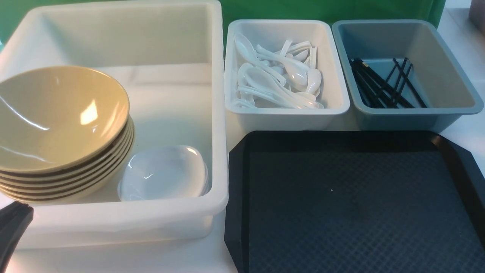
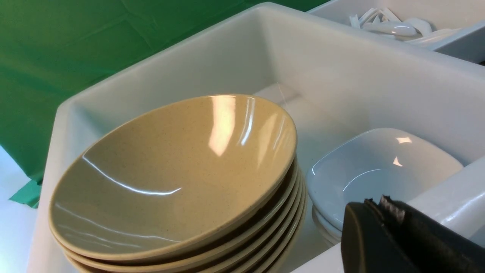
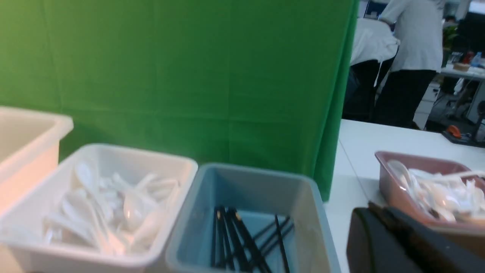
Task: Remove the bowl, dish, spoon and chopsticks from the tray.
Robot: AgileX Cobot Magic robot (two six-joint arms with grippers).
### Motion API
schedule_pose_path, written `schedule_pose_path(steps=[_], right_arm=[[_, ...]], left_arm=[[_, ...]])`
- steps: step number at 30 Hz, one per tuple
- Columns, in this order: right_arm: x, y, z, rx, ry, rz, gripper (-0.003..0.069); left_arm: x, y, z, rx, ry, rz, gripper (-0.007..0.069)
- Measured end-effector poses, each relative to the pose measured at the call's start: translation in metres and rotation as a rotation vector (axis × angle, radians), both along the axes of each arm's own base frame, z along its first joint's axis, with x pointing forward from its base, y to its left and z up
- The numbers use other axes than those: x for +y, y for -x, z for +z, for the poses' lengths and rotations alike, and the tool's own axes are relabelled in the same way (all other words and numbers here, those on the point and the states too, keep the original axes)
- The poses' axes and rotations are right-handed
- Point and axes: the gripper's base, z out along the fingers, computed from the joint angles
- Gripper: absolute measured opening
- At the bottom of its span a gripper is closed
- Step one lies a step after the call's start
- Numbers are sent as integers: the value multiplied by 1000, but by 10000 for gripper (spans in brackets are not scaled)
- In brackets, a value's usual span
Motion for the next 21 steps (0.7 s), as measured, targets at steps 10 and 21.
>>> schedule_pose_path(steps=[10,21], right_arm=[[0,11,-96,68,-108,14,34],[7,11,-78,-124,-94,99,34]], left_arm=[[0,0,-1,6,-1,0,-8],[0,0,-1,11,2,-1,-8]])
